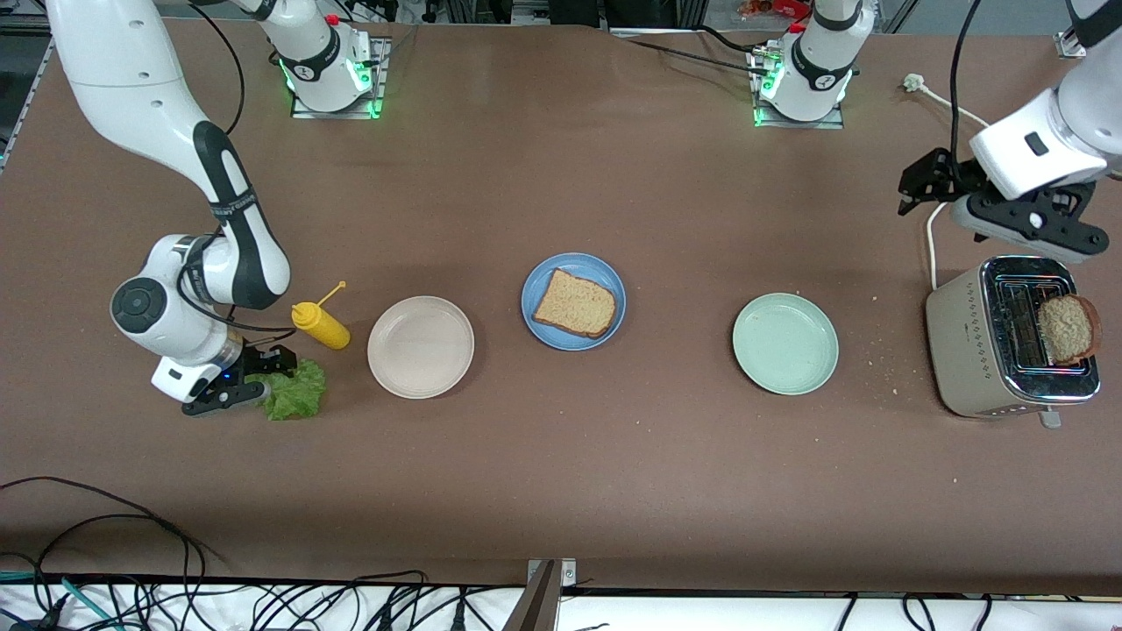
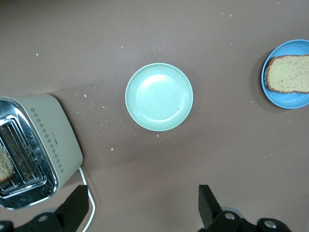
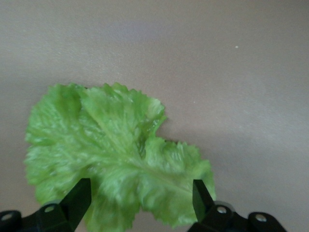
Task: Make sandwich in blue plate with both arms
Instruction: 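Grasp the lettuce leaf with the right gripper while the left gripper withdraws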
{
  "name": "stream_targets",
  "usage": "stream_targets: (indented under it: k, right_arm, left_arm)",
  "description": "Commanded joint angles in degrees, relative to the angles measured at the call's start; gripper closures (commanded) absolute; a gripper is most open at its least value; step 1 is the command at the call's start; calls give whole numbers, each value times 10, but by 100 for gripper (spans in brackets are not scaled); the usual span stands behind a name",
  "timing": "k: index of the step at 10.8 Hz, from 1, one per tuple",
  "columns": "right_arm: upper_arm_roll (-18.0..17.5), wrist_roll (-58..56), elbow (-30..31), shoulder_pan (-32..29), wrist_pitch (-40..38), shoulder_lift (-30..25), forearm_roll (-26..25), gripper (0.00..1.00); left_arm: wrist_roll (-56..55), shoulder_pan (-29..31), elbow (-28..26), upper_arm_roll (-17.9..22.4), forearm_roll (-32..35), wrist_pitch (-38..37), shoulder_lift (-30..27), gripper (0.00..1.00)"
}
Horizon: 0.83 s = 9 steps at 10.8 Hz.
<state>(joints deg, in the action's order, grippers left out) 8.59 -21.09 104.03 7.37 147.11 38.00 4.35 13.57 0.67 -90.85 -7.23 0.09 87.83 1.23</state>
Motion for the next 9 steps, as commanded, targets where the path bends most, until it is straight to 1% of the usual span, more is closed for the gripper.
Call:
stream_targets:
  k: [1, 2, 3, 4, 7, 9]
  right_arm:
    - [-16, -31, -9, -14, 28, 20, 13, 39]
    - [-16, -39, -9, -13, 24, 13, 15, 64]
    - [-16, -42, -9, -13, 0, -2, 16, 93]
    - [-16, -41, -10, -13, -29, -19, 16, 100]
    - [-23, -42, -9, -13, -90, -66, 17, 100]
    - [-24, -42, -9, -13, -117, -92, 17, 100]
  left_arm:
    - [-25, -57, -38, 30, 10, -3, -37, 0]
    - [-24, -59, -17, 30, 7, -25, -25, 0]
    - [-25, -59, -10, 29, 7, -28, -17, 0]
    - [-24, -58, -10, 28, 7, -28, -17, 0]
    - [-24, -55, -10, 28, 6, -35, -16, 0]
    - [-25, -54, -10, 28, 7, -36, -16, 0]
